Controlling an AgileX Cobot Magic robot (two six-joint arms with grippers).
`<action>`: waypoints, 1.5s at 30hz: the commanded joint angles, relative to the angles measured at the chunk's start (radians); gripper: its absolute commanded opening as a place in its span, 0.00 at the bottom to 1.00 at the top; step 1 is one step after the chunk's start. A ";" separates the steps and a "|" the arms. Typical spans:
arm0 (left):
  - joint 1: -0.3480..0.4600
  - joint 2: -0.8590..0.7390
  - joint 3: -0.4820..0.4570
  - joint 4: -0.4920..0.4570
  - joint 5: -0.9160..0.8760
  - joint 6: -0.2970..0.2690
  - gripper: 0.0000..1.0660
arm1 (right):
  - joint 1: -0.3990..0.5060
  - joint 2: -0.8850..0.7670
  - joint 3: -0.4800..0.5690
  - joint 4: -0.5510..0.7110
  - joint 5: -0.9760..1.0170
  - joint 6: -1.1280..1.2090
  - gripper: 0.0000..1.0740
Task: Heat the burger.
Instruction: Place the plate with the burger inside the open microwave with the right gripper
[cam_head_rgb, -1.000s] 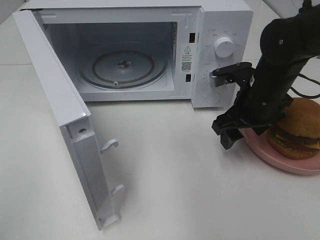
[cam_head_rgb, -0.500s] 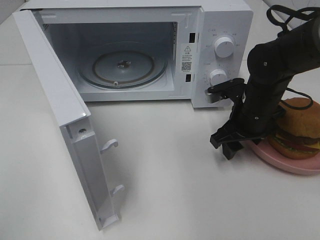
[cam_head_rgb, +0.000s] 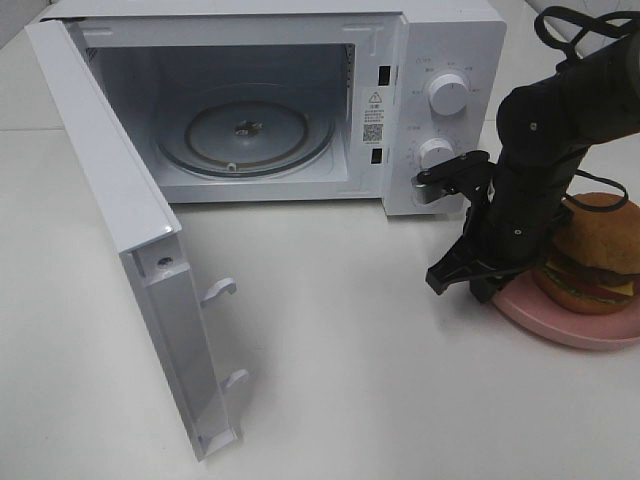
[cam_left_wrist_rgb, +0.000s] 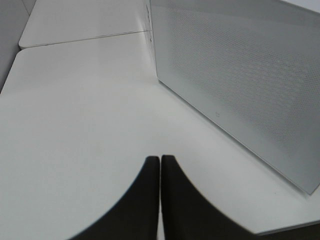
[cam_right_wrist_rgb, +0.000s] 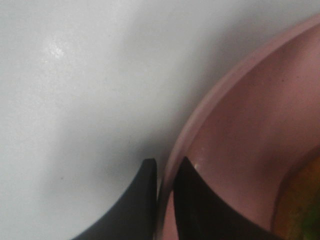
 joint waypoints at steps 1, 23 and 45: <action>0.002 -0.018 0.000 -0.002 -0.007 0.003 0.00 | -0.002 0.003 -0.001 -0.003 -0.019 -0.011 0.00; 0.002 -0.018 0.000 -0.002 -0.007 0.003 0.00 | 0.086 -0.103 0.000 -0.100 0.068 -0.022 0.00; 0.002 -0.018 0.000 -0.002 -0.007 0.003 0.00 | 0.272 -0.294 0.287 -0.355 -0.017 0.132 0.00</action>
